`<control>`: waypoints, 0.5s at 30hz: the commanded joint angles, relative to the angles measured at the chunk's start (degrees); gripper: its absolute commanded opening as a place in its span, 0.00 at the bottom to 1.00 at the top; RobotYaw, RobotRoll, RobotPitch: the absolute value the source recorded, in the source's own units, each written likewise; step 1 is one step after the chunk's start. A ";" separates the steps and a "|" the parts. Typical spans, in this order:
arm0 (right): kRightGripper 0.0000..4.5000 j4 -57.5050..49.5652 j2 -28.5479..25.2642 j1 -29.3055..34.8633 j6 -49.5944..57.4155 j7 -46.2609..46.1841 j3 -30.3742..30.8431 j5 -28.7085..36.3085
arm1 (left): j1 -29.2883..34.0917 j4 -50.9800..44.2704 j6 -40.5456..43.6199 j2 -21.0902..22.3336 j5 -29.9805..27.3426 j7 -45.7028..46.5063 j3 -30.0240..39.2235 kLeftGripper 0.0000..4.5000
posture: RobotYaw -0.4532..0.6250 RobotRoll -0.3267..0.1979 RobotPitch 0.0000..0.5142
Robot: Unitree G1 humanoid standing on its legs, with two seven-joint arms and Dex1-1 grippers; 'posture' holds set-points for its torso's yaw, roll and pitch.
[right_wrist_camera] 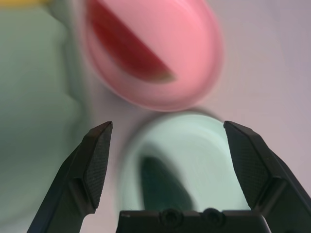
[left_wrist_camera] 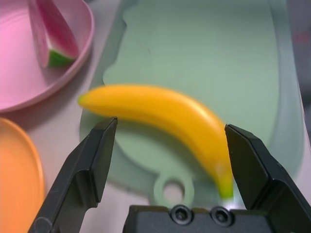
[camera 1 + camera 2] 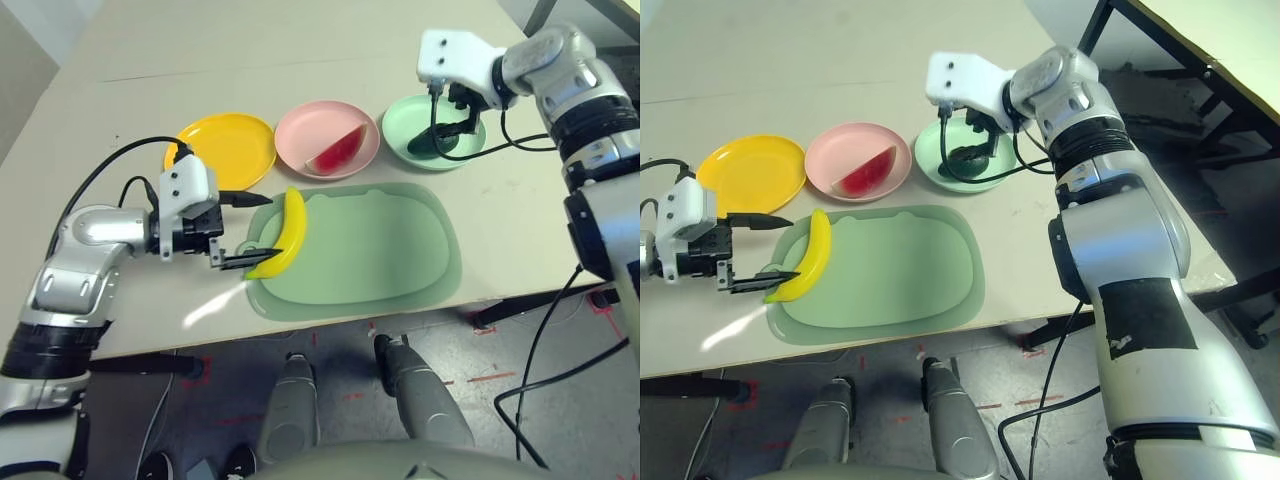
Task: Place the fruits into color-matched plates.
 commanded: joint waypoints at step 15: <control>1.00 -63.90 6.94 57.71 24.64 -13.04 -18.82 33.85 | -33.34 36.10 -48.92 0.01 11.62 -15.81 -19.48 1.00 | 0.33 0.62 0.44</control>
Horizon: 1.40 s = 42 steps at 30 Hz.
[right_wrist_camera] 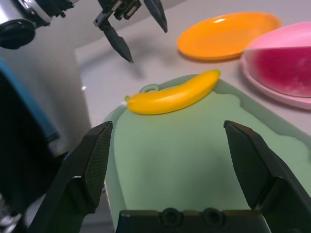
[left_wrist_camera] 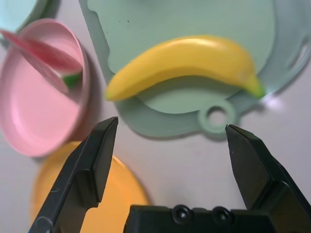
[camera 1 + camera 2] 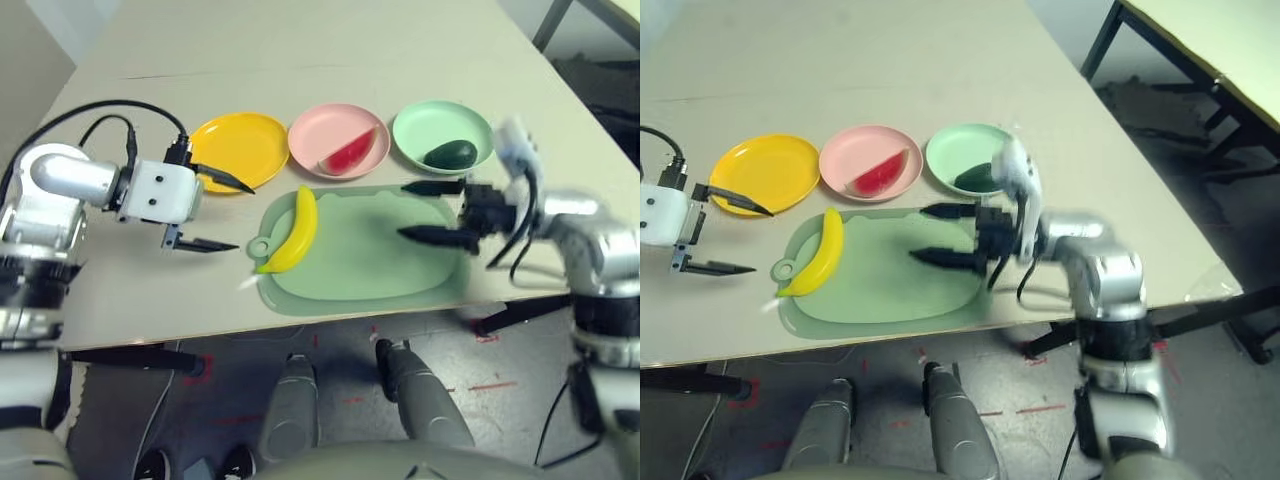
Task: Place the fruits into color-matched plates.
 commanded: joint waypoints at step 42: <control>1.00 13.84 -1.44 16.02 -50.38 -2.64 12.46 -4.45 | -24.49 26.76 -20.66 -17.06 -4.70 -0.62 -39.34 0.81 | 0.26 0.62 0.42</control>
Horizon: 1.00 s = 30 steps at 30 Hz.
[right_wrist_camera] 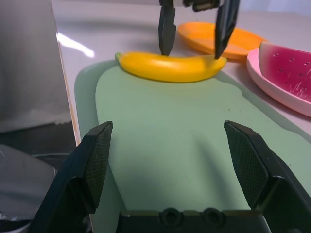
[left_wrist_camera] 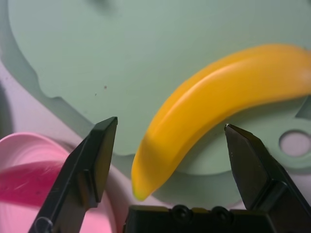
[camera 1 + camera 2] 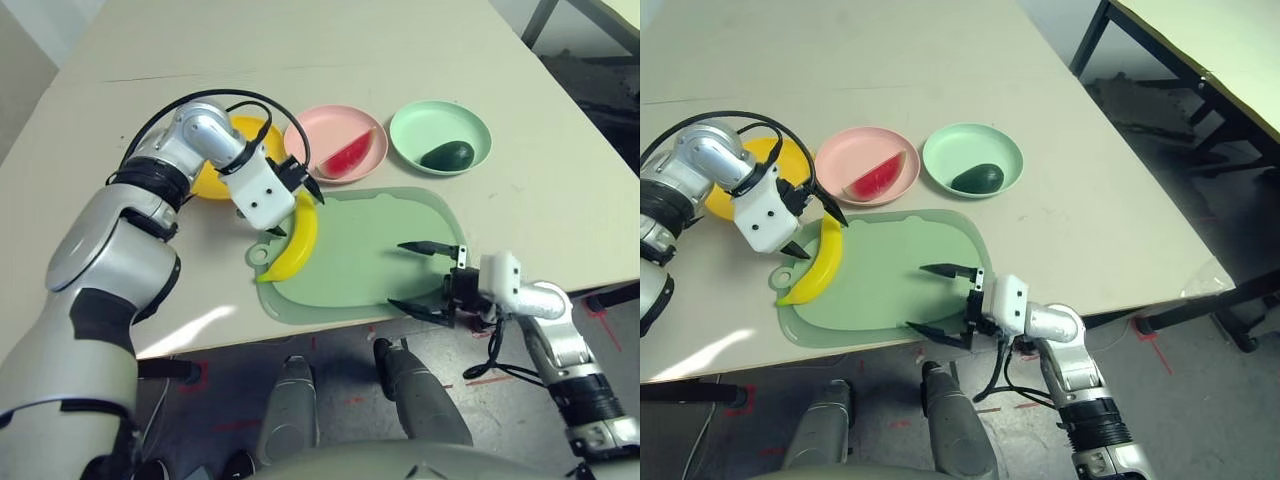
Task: Place the fruits into color-matched plates.
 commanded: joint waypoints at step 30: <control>1.00 -2.38 -0.02 -1.16 6.44 -1.83 0.73 0.93 | 0.35 -12.71 11.65 7.49 -10.47 -0.53 -7.66 0.35 | 0.27 0.62 0.41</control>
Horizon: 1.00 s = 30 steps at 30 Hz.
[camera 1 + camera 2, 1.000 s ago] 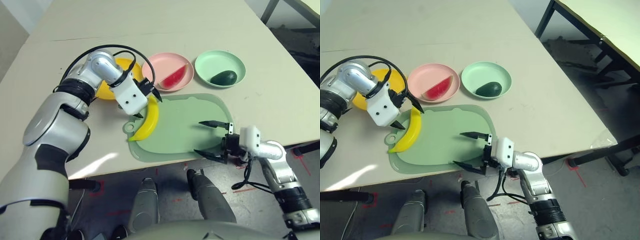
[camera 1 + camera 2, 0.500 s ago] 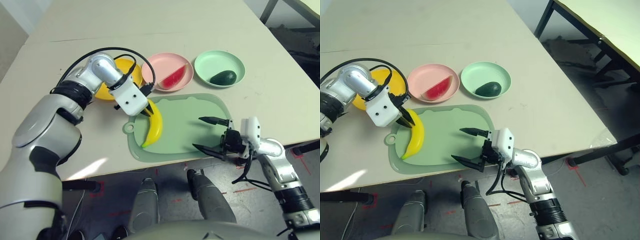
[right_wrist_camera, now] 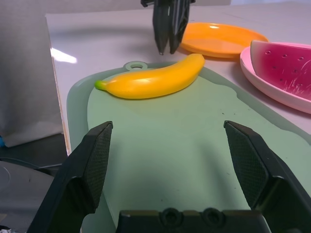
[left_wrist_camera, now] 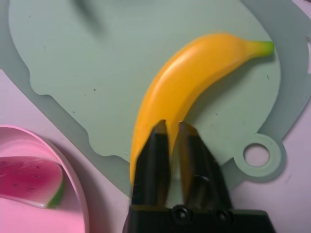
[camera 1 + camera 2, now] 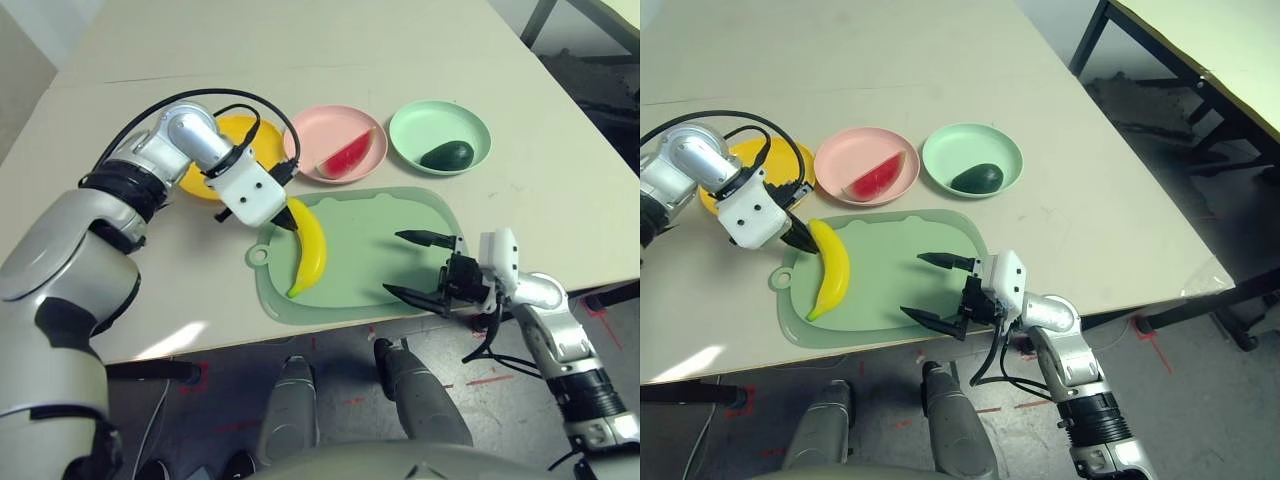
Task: Place the fruits into color-matched plates.
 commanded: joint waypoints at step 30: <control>1.00 -1.57 -0.87 1.20 1.04 0.73 0.67 -0.26 | 1.60 -0.36 2.02 -3.50 5.06 -0.52 -8.06 0.38 | 0.24 0.62 0.42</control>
